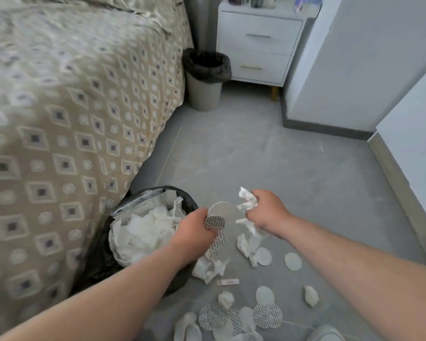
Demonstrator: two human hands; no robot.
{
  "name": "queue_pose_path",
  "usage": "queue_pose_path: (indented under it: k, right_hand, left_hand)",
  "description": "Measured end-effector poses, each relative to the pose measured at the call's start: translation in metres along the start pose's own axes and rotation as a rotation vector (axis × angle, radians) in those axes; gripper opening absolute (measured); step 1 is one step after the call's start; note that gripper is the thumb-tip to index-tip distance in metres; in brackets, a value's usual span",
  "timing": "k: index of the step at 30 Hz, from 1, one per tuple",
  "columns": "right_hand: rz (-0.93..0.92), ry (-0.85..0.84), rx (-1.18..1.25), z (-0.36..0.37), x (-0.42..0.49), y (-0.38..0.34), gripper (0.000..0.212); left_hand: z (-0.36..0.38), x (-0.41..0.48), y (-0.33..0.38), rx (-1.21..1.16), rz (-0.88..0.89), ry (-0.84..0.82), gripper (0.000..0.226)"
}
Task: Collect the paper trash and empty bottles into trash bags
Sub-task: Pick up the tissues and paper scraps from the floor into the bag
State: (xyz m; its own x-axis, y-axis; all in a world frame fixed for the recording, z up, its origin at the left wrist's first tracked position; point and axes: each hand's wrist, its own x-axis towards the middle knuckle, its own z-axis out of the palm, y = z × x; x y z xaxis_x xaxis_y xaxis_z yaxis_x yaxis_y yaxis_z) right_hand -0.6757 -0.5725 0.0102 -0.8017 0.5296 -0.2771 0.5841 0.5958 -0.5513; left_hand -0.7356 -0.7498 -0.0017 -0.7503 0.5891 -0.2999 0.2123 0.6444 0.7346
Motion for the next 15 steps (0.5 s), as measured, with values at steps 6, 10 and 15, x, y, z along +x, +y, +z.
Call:
queue_pose_path:
  k: [6,10,15]
  right_hand:
    - [-0.095,-0.024,0.137,-0.023,-0.035,-0.056,0.006]
    - [-0.006,-0.077,0.283,-0.017,-0.046,-0.057,0.019]
    - [0.064,-0.099,0.361,-0.012,-0.032,-0.052,0.02]
  left_hand:
    - [-0.099,-0.021,-0.031,-0.016,-0.083,0.083,0.008]
    - [-0.11,-0.007,-0.094,-0.179,-0.351,0.203,0.012]
    - [-0.082,0.005,-0.137,-0.173,-0.422,0.184,0.024]
